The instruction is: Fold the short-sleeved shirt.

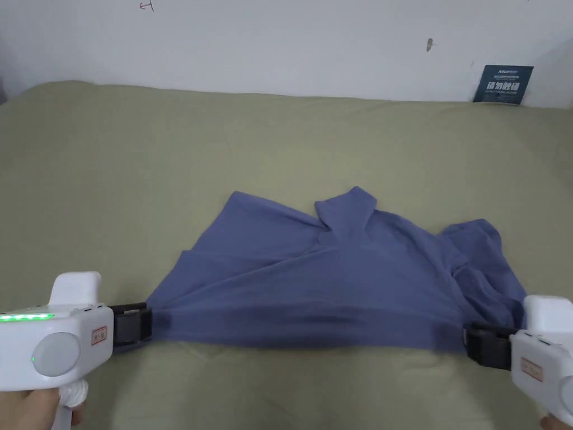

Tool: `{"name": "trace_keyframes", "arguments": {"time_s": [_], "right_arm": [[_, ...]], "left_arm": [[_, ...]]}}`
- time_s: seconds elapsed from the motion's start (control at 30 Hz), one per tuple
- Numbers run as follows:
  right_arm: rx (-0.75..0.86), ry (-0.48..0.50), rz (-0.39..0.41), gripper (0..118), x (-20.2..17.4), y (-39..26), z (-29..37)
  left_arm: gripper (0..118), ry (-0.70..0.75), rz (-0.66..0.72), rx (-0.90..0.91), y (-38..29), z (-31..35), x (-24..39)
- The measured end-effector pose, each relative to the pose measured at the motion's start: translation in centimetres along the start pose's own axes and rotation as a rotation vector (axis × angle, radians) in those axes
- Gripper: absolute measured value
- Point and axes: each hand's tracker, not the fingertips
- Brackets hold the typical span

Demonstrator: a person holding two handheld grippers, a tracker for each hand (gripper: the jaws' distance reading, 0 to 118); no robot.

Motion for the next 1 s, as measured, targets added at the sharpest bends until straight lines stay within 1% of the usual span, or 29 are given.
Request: {"name": "trace_keyframes", "arguments": {"time_s": [0.03, 0.07, 0.1, 0.13, 0.17, 0.2, 0.23, 0.37, 0.47, 0.63, 0.67, 0.7, 0.73, 0.8, 0.83, 0.87, 0.93, 0.97, 1.0], "right_arm": [[0.009, 0.025, 0.021, 98, -1.1, 0.4, 0.2], [0.037, 0.058, 0.046, 74, -2.8, -0.1, 0.8], [0.055, 0.061, 0.057, 20, -4.1, 0.0, 0.9], [0.040, 0.064, 0.041, 0, -5.4, 0.1, 0.9], [0.073, 0.119, 0.028, 0, -6.2, 0.5, 1.1], [0.055, 0.168, 0.030, 0, -7.6, 0.0, 1.7], [0.055, 0.172, 0.022, 0, -8.6, -0.1, 1.7], [0.065, 0.179, 0.033, 0, -11.8, -1.2, 1.5], [0.062, 0.197, 0.034, 0, -13.5, -1.8, 1.1], [0.051, 0.221, 0.038, 0, -14.9, -1.8, 0.7], [0.047, 0.226, 0.041, 0, -15.1, -1.7, 0.6], [0.047, 0.226, 0.045, 0, -15.3, -1.6, 0.6], [0.046, 0.227, 0.050, 0, -15.4, -1.9, 0.3], [0.040, 0.231, 0.056, 0, -15.4, -1.8, 0.3], [0.040, 0.231, 0.058, 0, -15.4, -1.8, 0.3], [0.036, 0.231, 0.063, 0, -15.4, -1.9, 0.1], [0.028, 0.230, 0.060, 0, -15.2, -1.7, -0.1], [0.021, 0.232, 0.055, 0, -15.0, -1.5, -0.3], [0.014, 0.232, 0.051, 0, -14.8, -1.3, -0.6]], "left_arm": [[107, -0.010, -0.005, 0.008, -0.1, 0.5, 0.1], [90, -0.015, -0.009, 0.022, -0.3, 1.1, 0.1], [37, -0.020, -0.022, 0.025, -0.3, 1.8, 0.4], [0, -0.015, -0.022, 0.027, -0.6, 2.0, 0.5], [0, -0.015, -0.015, 0.031, -0.8, 2.0, 0.0], [0, -0.053, -0.008, 0.004, -1.2, 1.9, -0.4], [0, -0.062, 0.021, 0.000, -1.7, 2.5, -0.7], [0, -0.035, 0.016, -0.042, -3.3, 2.1, -1.9], [0, -0.042, 0.039, -0.054, -3.1, 1.9, -3.1], [1, -0.054, 0.038, -0.057, -1.3, 0.8, -4.0], [10, -0.064, 0.037, -0.062, -0.7, 0.3, -4.2], [49, -0.068, 0.038, -0.066, -0.1, -0.2, -4.3], [78, -0.070, 0.035, -0.078, 0.5, -0.9, -4.4], [103, -0.092, 0.020, -0.140, 1.3, -3.1, -4.3], [118, -0.065, 0.017, -0.122, 1.4, -3.5, -4.0], [118, -0.014, -0.003, -0.115, 1.6, -4.1, -3.9], [110, 0.008, -0.031, -0.174, 1.6, -5.7, -3.2], [98, 0.013, -0.027, -0.179, 1.3, -5.9, -3.0], [61, 0.000, -0.020, -0.176, 1.0, -5.9, -2.9]]}}
